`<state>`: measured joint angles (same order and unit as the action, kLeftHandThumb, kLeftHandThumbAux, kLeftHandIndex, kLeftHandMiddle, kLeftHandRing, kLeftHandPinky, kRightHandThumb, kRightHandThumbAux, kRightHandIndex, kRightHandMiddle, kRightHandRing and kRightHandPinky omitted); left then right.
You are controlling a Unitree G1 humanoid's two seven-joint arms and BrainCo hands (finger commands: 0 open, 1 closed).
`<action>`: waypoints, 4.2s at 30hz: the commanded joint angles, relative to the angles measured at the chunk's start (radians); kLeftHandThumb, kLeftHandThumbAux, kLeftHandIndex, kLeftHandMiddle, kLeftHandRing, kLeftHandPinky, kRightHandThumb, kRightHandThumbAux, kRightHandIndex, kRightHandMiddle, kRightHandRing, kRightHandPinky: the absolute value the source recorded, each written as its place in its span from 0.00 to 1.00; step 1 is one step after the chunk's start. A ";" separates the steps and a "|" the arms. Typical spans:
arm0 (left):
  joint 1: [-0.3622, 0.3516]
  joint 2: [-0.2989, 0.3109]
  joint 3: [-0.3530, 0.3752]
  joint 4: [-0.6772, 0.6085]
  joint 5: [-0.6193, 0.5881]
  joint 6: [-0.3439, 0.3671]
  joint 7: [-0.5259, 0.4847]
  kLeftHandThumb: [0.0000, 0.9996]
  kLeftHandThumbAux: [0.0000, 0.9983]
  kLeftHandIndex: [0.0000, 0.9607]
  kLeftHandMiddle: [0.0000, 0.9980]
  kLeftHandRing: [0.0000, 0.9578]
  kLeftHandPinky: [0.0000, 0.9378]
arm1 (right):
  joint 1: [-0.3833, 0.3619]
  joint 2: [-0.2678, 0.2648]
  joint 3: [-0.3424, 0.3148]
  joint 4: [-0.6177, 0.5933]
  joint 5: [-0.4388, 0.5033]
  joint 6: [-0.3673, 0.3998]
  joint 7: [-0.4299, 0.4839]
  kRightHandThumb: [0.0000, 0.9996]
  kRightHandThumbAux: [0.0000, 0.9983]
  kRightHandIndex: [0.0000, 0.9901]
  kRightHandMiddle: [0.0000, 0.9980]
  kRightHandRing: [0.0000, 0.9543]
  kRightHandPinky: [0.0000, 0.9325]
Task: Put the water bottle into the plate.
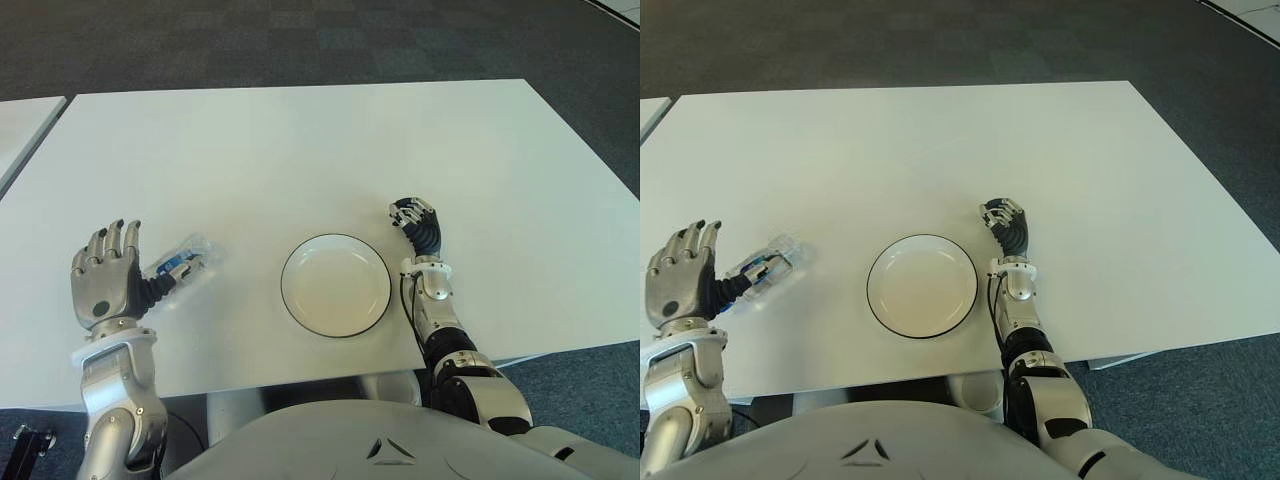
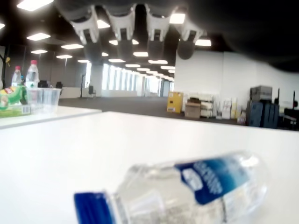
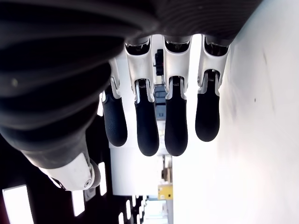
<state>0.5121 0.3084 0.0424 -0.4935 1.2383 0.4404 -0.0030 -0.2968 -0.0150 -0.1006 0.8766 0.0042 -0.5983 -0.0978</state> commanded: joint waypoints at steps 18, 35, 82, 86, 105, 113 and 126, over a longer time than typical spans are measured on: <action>-0.246 0.049 -0.121 0.538 -0.039 -0.065 0.036 0.52 0.17 0.00 0.00 0.00 0.00 | 0.023 0.008 -0.005 -0.004 -0.002 0.001 -0.013 0.71 0.73 0.43 0.48 0.51 0.56; -0.414 0.065 -0.160 0.866 -0.216 -0.137 0.248 0.55 0.23 0.00 0.00 0.00 0.00 | 0.030 0.005 -0.006 -0.012 0.000 0.001 -0.018 0.71 0.73 0.43 0.47 0.51 0.56; -0.606 0.099 -0.188 1.261 -0.569 -0.302 0.423 0.74 0.69 0.46 0.76 0.80 0.83 | 0.046 0.013 -0.018 -0.065 0.021 0.011 -0.003 0.71 0.73 0.43 0.48 0.52 0.58; -0.593 0.101 -0.170 1.225 -0.611 -0.306 0.392 0.75 0.69 0.46 0.80 0.83 0.85 | 0.045 0.013 -0.018 -0.066 0.021 0.012 -0.003 0.71 0.73 0.43 0.49 0.52 0.58; -0.571 0.116 -0.134 1.173 -0.733 -0.358 0.314 0.75 0.70 0.46 0.87 0.90 0.89 | 0.047 0.011 -0.018 -0.069 0.022 0.012 -0.001 0.71 0.73 0.43 0.48 0.52 0.58; -0.570 0.118 -0.125 1.176 -0.753 -0.387 0.317 0.75 0.70 0.46 0.88 0.91 0.90 | 0.047 0.010 -0.019 -0.070 0.023 0.012 0.000 0.71 0.73 0.43 0.49 0.52 0.58; -0.580 0.126 -0.120 1.108 -0.765 -0.393 0.328 0.75 0.70 0.46 0.88 0.91 0.89 | 0.045 0.007 -0.024 -0.070 0.028 0.015 0.006 0.71 0.73 0.43 0.49 0.52 0.58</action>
<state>-0.1307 0.4748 -0.0547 0.6243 0.4972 0.0147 0.3835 -0.2538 -0.0094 -0.1184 0.8083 0.0233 -0.5979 -0.0988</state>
